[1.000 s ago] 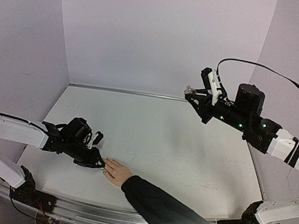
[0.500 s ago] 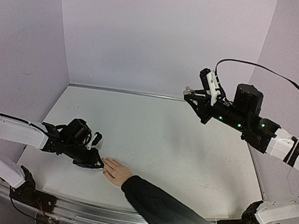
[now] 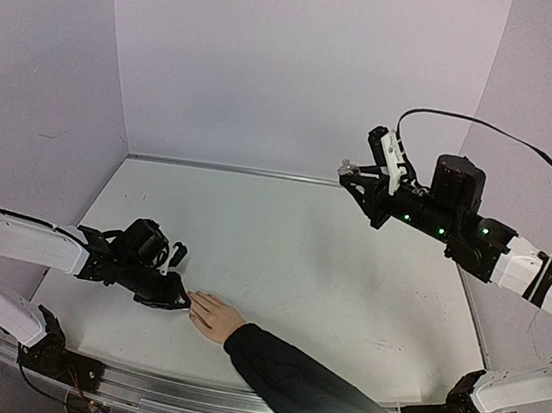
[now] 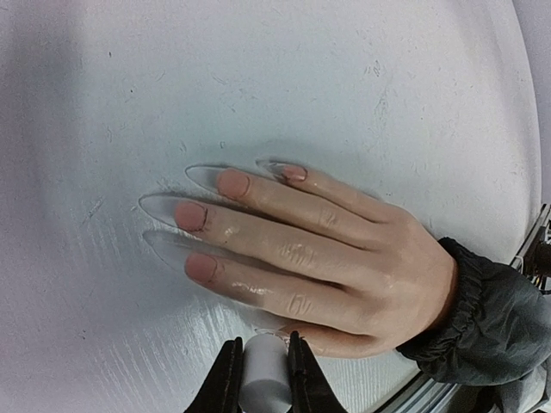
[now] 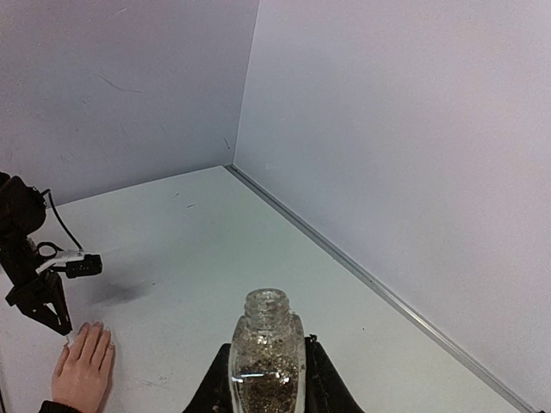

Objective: Paint the nails

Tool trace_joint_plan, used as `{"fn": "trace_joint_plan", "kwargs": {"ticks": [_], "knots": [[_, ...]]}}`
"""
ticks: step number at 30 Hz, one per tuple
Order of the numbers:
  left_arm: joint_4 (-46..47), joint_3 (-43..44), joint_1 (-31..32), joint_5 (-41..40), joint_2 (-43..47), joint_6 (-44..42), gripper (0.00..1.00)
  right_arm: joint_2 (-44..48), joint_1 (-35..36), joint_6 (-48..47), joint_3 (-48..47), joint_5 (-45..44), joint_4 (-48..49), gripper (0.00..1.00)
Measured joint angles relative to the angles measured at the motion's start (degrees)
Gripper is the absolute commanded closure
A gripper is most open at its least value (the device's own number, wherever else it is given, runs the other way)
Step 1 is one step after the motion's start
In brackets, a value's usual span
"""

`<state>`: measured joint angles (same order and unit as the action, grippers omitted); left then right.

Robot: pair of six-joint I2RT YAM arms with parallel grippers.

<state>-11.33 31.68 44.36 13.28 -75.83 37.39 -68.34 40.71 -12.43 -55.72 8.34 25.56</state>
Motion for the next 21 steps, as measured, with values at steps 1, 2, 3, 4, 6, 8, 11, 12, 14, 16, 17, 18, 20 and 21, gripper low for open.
{"fn": "trace_joint_plan", "kwargs": {"ticks": [1, 2, 3, 4, 6, 8, 11, 12, 14, 16, 17, 18, 20, 21], "knots": [[0.0, 0.0, 0.0, 0.0, 0.0, 0.0, 1.0, 0.0, 0.0, 0.0, 0.0, 0.0, 0.0, 1.0], [0.0, 0.0, 0.0, -0.1, 0.0, 0.0, 1.0, 0.0, 0.0, 0.0, 0.0, 0.0, 0.0, 1.0], [0.0, 0.0, 0.0, -0.1, 0.0, 0.0, 1.0, 0.0, 0.0, 0.0, 0.0, 0.0, 0.0, 1.0], [0.0, 0.0, 0.0, -0.2, 0.1, 0.0, 1.0, 0.0, 0.0, 0.0, 0.0, 0.0, 0.0, 1.0], [-0.3, 0.0, 0.0, -0.5, 0.4, 0.0, 1.0, 0.0, 0.0, 0.0, 0.0, 0.0, 0.0, 1.0], [-1.1, 0.0, 0.0, -0.9, 1.4, 0.0, 1.0, 0.0, 0.0, 0.0, 0.0, 0.0, 0.0, 1.0], [-2.3, 0.0, 0.0, -1.5, 4.0, 0.2, 1.0, 0.0, 0.0, 0.0, 0.0, 0.1, 0.0, 1.0], [-2.6, 0.0, 0.0, -1.5, 4.8, 0.2, 1.0, 0.0, 0.0, 0.0, 0.0, 0.2, 0.0, 1.0], [-3.1, 0.0, 0.0, -1.5, 6.2, 0.4, 1.0, 0.0, 0.0, 0.0, 0.0, 0.2, 0.0, 1.0], [-3.2, 0.0, 0.1, -1.5, 6.9, 0.9, 1.0, 0.0, 0.0, 0.0, 0.0, 0.3, 0.0, 1.0], [-3.2, 0.0, 0.1, -1.4, 7.0, 1.2, 1.0, 0.0, 0.0, 0.0, 0.0, 0.3, 0.0, 1.0], [-3.3, 0.0, 0.2, -1.4, 7.0, 1.5, 1.0, 0.0, 0.0, 0.0, 0.0, 0.3, 0.0, 1.0], [-3.7, 0.0, 0.4, -1.2, 7.0, 1.7, 1.0, 0.0, 0.0, 0.0, 0.0, 0.4, 0.0, 1.0], [-3.7, 0.0, 0.5, -1.2, 6.9, 1.7, 1.0, 0.0, 0.0, 0.0, 0.0, 0.4, 0.0, 1.0]]}}
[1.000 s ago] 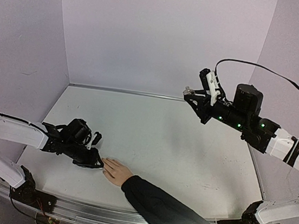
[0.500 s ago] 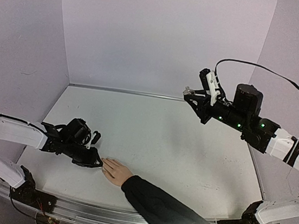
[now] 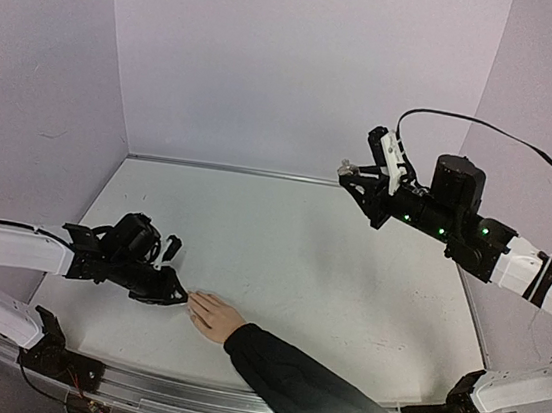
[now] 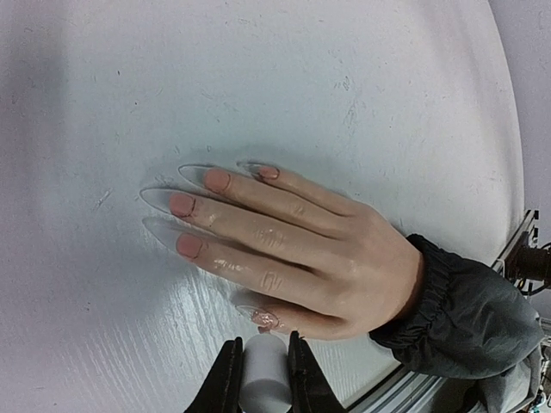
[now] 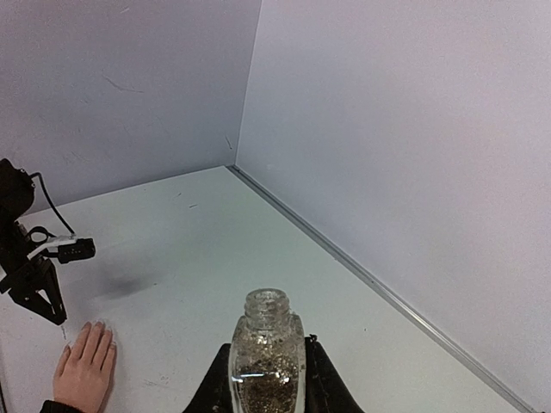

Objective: Paint the nails

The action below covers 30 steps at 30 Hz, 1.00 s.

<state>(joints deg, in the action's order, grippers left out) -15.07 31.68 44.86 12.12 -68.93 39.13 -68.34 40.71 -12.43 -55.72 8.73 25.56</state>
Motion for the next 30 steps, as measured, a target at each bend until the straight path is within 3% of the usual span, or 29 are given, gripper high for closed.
{"fn": "trace_joint_plan", "kwargs": {"ticks": [30], "knots": [[2.2, 0.0, 0.6, 2.8, -4.6, -0.1, 1.0, 0.0, 0.0, 0.0, 0.0, 0.1, 0.0, 1.0]]}}
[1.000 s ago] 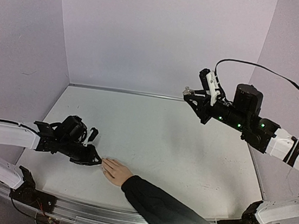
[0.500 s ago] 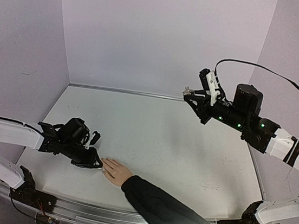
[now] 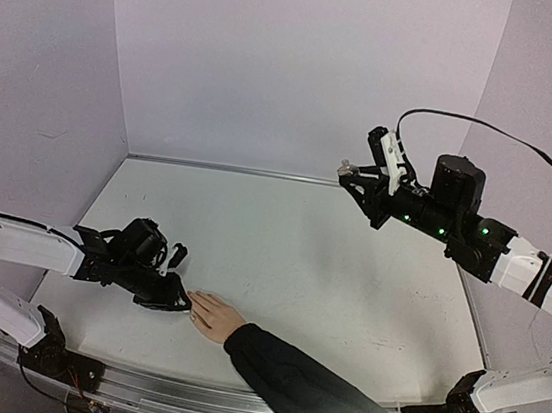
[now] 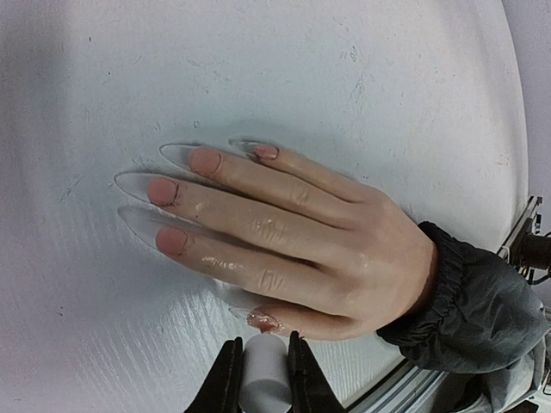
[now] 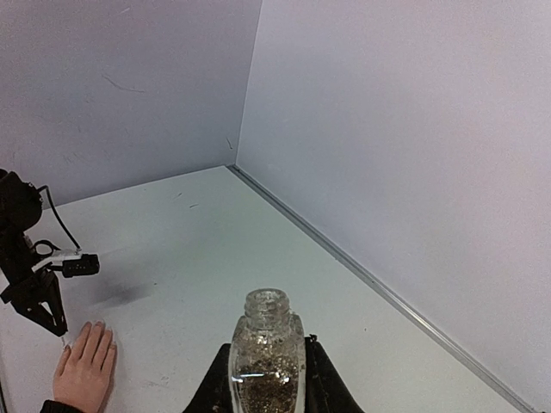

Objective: Paint the nails

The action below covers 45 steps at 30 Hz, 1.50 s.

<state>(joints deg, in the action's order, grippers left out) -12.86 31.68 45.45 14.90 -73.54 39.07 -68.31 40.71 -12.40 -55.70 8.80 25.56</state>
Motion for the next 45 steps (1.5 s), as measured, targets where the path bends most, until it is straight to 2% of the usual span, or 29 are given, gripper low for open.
{"fn": "trace_joint_plan", "kwargs": {"ticks": [45], "knots": [[1.5, 0.0, 0.0, -2.8, -1.7, 0.0, 1.0, -0.8, 0.0, 0.0, 0.0, 0.3, 0.0, 1.0]]}}
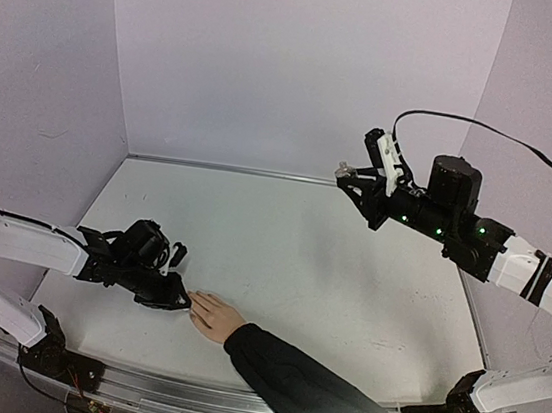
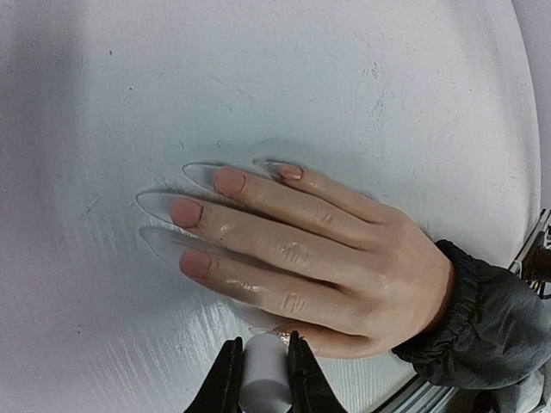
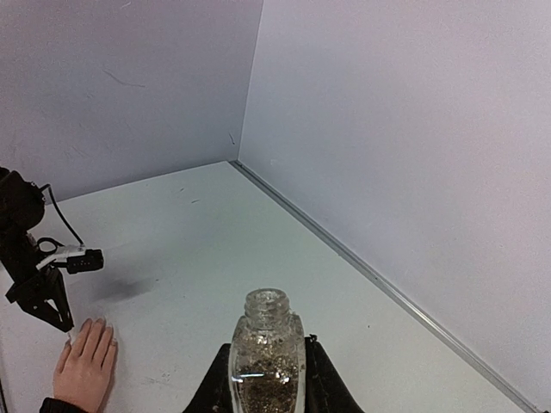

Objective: Paint the nails

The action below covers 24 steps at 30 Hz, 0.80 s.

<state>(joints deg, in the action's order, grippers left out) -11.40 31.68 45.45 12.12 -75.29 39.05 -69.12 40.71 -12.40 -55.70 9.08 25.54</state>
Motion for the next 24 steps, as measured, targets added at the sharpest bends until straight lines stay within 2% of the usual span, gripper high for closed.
{"fn": "trace_joint_plan", "kwargs": {"ticks": [12, 24], "knots": [[0.0, -0.3, 0.0, -1.9, -0.1, -0.3, 1.0, -0.4, 0.0, 0.0, 0.0, 0.1, 0.0, 1.0], [-2.7, -1.5, 0.0, -2.1, 7.5, 0.2, 1.0, -0.7, 0.0, 0.0, 0.0, 0.5, 0.0, 1.0]]}}
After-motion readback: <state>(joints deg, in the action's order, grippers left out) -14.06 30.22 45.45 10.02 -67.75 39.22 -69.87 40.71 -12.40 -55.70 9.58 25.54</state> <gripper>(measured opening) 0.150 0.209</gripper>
